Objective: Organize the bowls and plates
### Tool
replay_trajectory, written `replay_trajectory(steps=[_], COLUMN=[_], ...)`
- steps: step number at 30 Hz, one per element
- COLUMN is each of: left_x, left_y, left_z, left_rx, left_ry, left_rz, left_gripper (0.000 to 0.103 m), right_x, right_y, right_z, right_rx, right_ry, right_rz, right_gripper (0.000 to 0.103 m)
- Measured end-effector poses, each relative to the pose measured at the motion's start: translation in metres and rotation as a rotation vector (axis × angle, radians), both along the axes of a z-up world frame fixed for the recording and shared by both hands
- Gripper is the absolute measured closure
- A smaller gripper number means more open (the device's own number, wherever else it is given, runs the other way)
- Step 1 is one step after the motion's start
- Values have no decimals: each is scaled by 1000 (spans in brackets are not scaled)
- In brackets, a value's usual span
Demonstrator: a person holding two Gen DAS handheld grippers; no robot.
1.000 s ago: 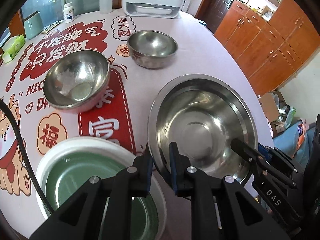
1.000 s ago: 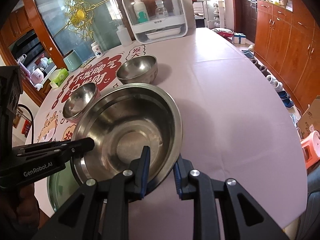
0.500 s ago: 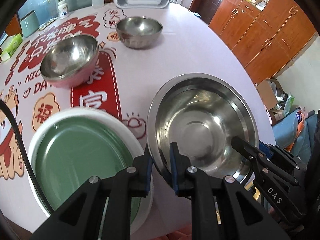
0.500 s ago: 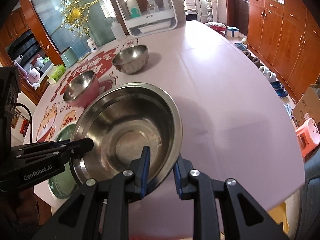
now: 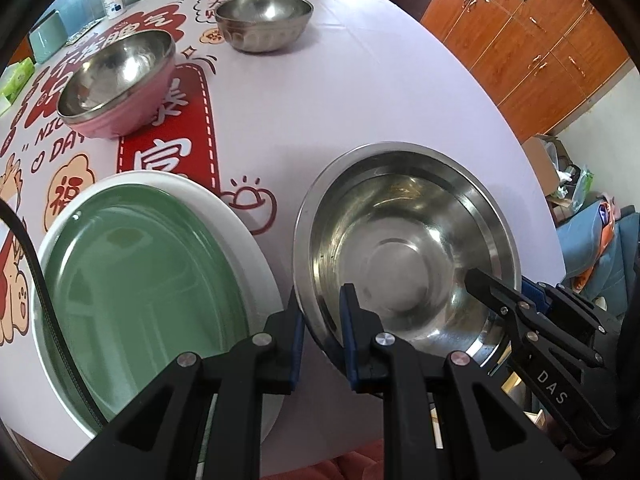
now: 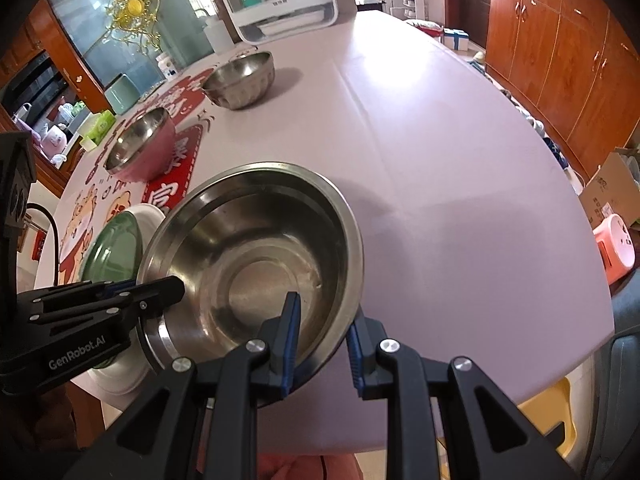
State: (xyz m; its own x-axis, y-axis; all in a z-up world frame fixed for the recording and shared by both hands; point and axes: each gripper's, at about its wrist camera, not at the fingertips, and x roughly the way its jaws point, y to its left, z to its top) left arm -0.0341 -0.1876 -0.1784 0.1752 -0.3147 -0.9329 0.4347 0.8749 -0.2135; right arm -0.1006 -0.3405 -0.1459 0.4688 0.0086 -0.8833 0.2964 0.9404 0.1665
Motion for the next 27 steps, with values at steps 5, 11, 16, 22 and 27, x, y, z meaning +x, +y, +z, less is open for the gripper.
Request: replay_trajectory(steps=[5,11,16,22,27], left_x=[-2,-3,-4,-5,-6], left_y=[-5,-8,-9,-7,-2], left_z=[-2,-5,-4,-2,7], left_rx=[9,15,24,21,16], left_ry=[7,18,20,18,-16], left_rz=[-6,-11,-17,-11,1], left_gripper=[88,88,88,86,83], right_x=[1,3,3,3,-2], right_y=[-2,-5,-7,-9,-11], right_z=[-5,-8,-8,-5,4], right_rx=[-3,4,10,23,38], right_ry=[15,20,18,7,-32], right_rz=[-8,-14,-14,-19,-21], right_gripper=[81,81,81,81,68])
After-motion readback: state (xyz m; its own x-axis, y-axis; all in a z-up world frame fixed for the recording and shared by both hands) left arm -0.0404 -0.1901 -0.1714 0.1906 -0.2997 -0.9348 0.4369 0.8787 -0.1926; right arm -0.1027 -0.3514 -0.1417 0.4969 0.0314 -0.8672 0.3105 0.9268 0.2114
